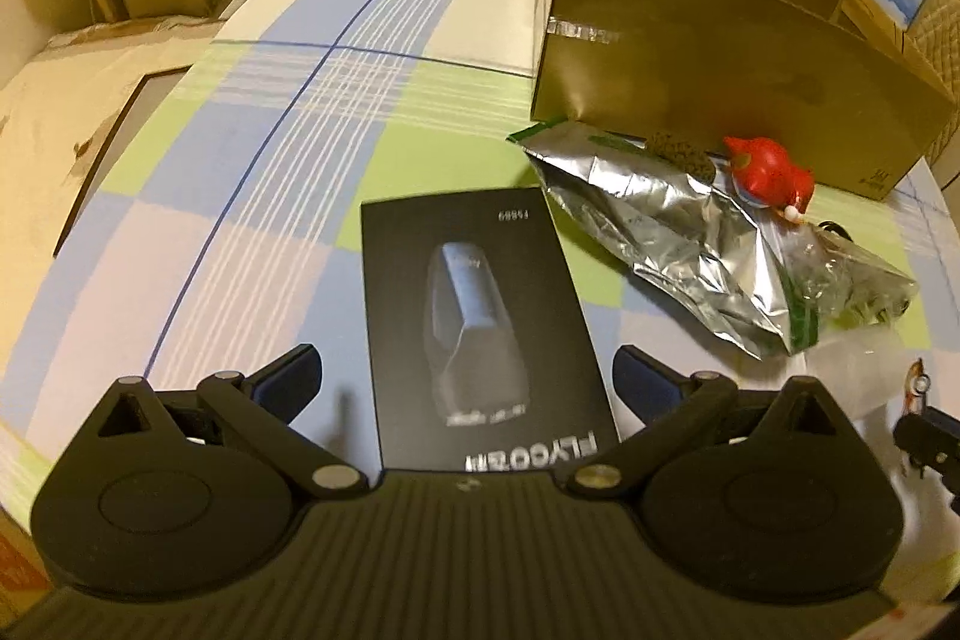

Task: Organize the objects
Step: 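Grasp the black toy car with the right tool while the left tool grasps the FLYCO box, then carry the FLYCO box and toy car into the cardboard box and release both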

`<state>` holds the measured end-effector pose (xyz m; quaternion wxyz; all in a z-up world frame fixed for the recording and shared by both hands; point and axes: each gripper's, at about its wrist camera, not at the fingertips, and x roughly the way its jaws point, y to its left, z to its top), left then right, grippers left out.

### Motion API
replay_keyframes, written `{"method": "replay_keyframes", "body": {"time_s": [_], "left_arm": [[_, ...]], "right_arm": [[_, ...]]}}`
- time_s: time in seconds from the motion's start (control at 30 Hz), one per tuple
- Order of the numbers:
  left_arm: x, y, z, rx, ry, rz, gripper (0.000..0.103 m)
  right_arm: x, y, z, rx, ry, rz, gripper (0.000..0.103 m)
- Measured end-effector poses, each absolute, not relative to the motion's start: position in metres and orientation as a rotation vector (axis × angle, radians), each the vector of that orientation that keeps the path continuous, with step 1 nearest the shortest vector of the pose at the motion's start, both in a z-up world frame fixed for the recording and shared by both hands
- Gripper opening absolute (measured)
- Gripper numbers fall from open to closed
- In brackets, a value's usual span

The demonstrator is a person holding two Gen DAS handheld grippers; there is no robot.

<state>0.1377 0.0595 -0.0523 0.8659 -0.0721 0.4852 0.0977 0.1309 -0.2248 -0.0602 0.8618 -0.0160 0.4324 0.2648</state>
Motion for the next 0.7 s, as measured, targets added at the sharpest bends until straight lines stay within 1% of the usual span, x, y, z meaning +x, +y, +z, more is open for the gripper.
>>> {"method": "replay_keyframes", "body": {"time_s": [0.13,0.37,0.7], "left_arm": [[0.147,0.062,-0.057,-0.139,1.040,0.161,0.081],[0.143,0.070,-0.055,-0.139,1.042,0.104,0.079],[0.117,0.062,-0.031,-0.160,1.000,0.052,0.078]], "right_arm": [[0.131,-0.227,-0.061,-0.038,0.911,0.549,0.027],[0.130,-0.226,-0.060,-0.038,0.910,0.554,0.027],[0.117,-0.226,-0.042,-0.037,0.871,0.563,0.027]]}}
